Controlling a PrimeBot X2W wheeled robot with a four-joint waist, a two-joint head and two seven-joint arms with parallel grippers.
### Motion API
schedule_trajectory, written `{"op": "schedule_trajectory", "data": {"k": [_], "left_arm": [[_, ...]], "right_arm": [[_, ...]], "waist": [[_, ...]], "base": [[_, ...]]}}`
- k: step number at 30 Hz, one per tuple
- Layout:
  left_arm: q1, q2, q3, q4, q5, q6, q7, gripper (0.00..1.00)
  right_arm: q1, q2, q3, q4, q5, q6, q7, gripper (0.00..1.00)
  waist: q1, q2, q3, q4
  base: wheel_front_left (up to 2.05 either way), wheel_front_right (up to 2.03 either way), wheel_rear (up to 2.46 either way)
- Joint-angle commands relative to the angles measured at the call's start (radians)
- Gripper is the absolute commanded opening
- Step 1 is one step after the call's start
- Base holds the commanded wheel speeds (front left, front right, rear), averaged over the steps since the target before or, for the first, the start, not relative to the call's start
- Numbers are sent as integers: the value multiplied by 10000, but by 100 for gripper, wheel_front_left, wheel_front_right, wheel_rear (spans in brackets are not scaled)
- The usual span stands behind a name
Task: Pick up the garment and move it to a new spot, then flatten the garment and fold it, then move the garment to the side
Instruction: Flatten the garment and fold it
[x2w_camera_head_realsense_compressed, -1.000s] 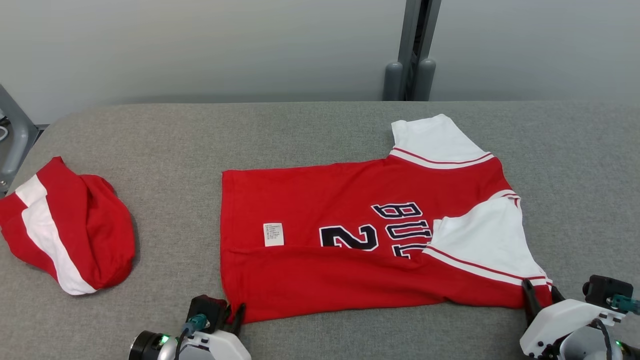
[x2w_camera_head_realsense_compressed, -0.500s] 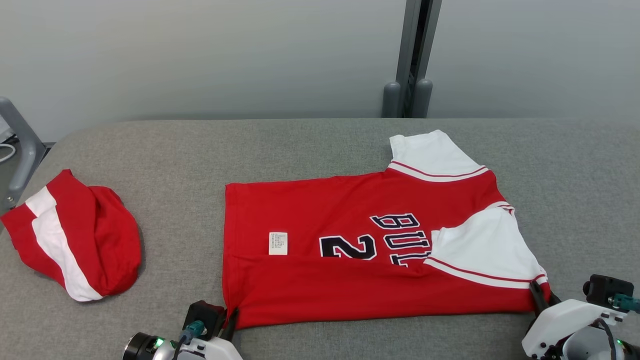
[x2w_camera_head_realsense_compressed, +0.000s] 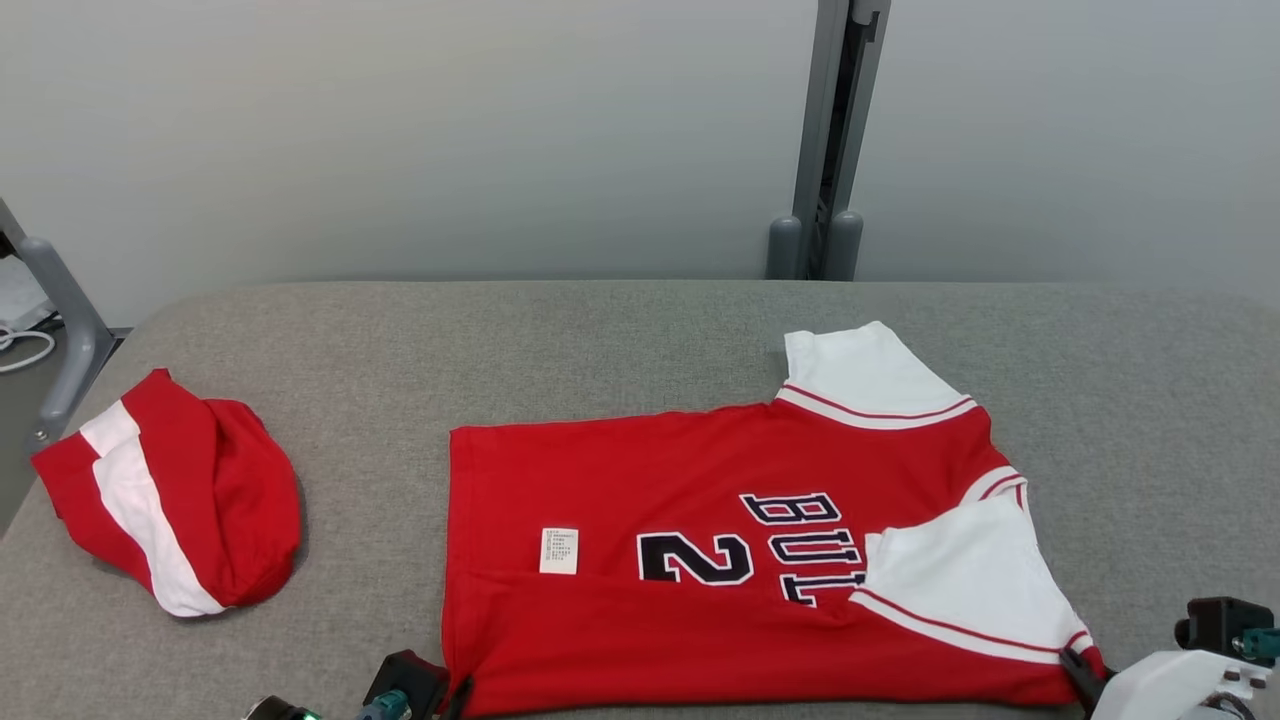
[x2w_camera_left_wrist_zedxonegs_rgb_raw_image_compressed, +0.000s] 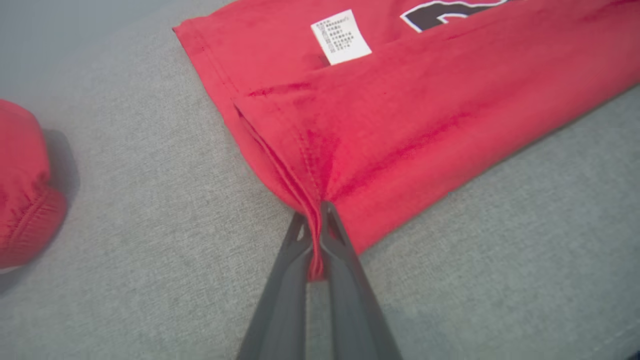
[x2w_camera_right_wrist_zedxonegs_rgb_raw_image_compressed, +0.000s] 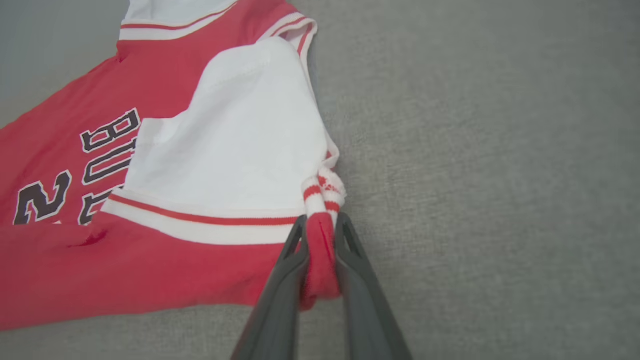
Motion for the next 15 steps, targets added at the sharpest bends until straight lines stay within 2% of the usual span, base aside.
{"op": "schedule_trajectory", "data": {"k": [1,7,15], "left_arm": [[92,175,12,-102,15,14,71,0],[349,458,-64,-644,-60,156,417,0],[693,745,-171,-1426,-192,315,960,0]], "right_arm": [[268,-72,-63,-303,145,-2,327,0],[1386,-38,-459,-1950,413,-2,1870,0],[2856,607,-1283,-4135,148,-1,3461,0]], "waist": [[0,-1,-32,7],[0,-1,-78,61],[0,-1,-113,165]], "base": [[0,0,0],[0,0,0],[0,0,0]]}}
